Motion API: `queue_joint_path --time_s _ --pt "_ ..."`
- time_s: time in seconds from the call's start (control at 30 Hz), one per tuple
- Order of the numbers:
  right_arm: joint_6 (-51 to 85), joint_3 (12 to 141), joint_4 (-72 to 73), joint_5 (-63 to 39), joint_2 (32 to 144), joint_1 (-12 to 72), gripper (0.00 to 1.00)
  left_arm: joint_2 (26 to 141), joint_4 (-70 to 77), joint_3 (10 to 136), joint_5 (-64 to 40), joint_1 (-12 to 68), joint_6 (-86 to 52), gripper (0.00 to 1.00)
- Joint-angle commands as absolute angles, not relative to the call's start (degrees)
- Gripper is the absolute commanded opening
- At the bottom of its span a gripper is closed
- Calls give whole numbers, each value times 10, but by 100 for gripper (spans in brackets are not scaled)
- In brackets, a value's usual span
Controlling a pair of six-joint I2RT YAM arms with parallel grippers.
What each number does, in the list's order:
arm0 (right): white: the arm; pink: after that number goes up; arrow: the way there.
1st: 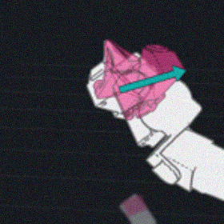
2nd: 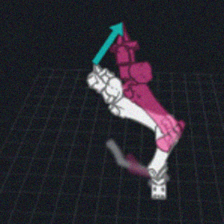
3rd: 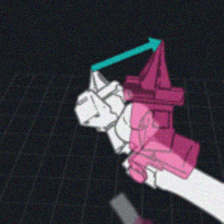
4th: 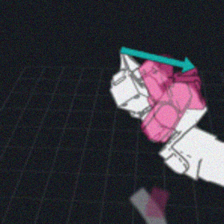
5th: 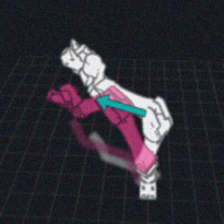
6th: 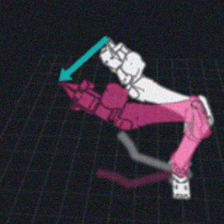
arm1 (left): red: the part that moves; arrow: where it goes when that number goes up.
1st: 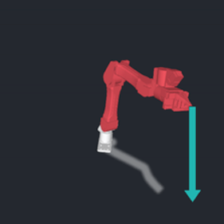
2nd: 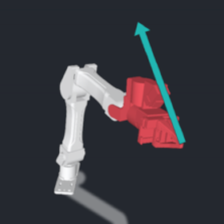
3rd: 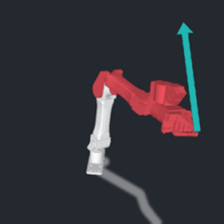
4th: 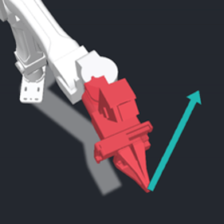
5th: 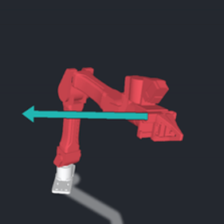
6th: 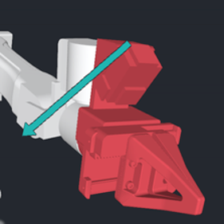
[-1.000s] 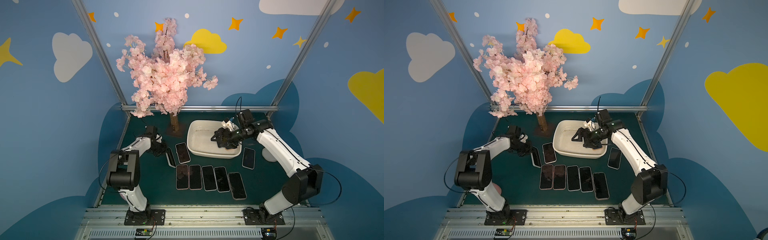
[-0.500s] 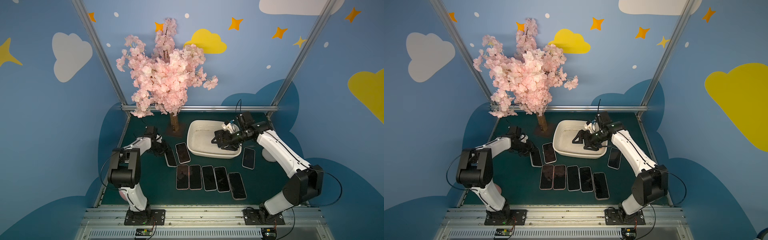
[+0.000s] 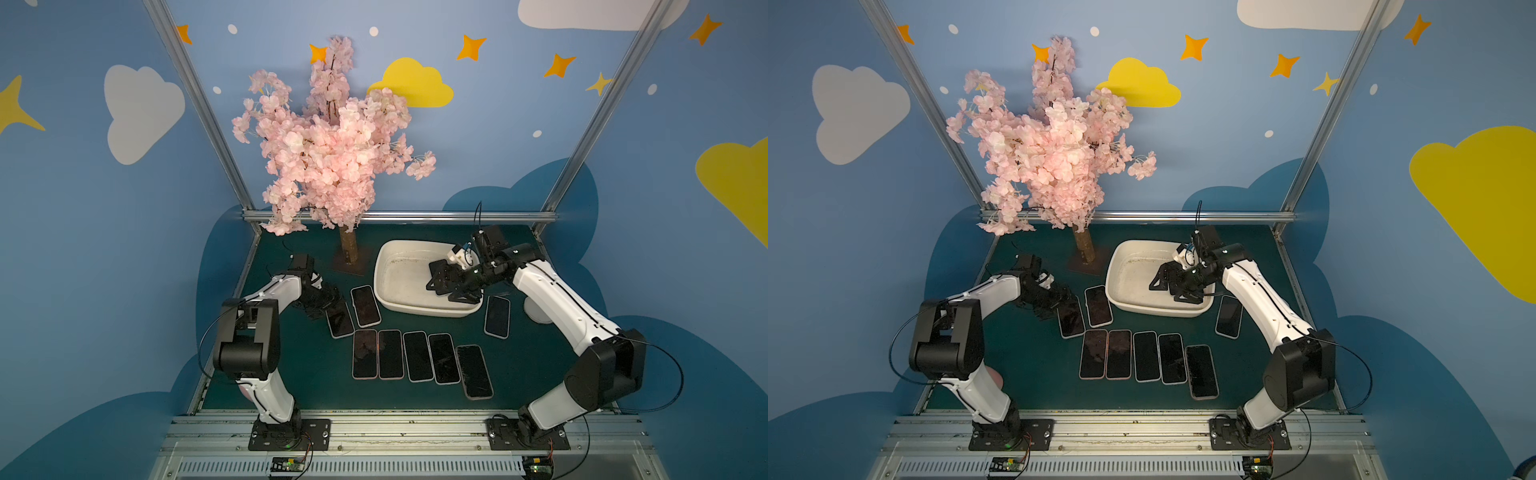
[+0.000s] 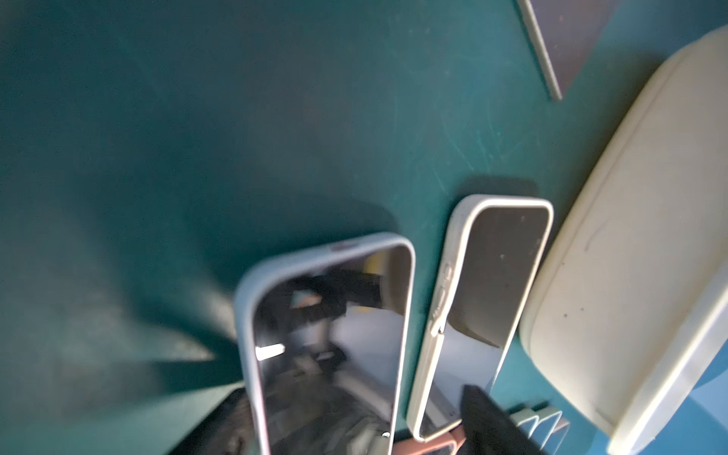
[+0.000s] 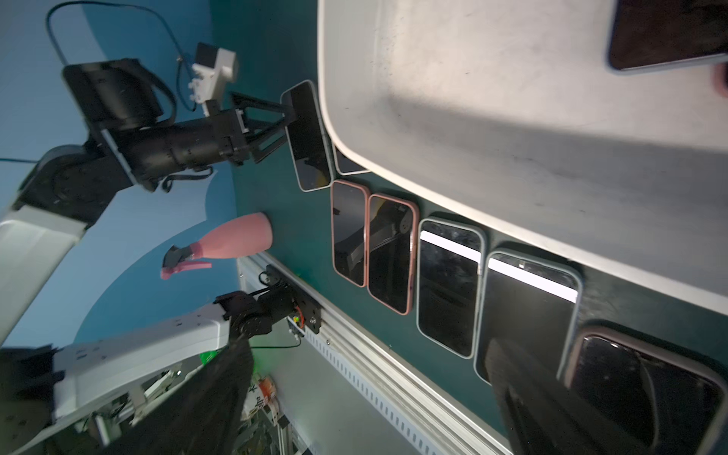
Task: Take the phone out of the storage box
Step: Place the phone at the center of the board.
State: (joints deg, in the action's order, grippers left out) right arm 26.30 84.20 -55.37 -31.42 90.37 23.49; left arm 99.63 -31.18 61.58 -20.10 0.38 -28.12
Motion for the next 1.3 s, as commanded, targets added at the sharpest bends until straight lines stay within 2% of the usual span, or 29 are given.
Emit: queue_joint_path --time_s 0.0,0.2,0.33,0.63,0.8,1.0,1.27 --pt "247 878 -617 -197 924 225 98 953 -342 609 -201 3 -272 100" --pt "224 937 -629 -114 1004 220 99 888 -368 586 -216 3 -288 100" --pt "202 1021 -672 -43 1096 226 99 818 -373 554 -233 9 -314 100" --pt "115 1245 -762 150 1313 284 99 665 -341 475 -263 96 -420 100" --pt "93 1335 -792 214 1399 302 99 603 -313 436 -283 119 -469 100" --pt "109 1354 -793 237 1433 304 99 572 -329 434 -281 125 -462 100" --pt "121 1360 -784 233 1462 310 99 589 -341 443 -286 124 -454 100"
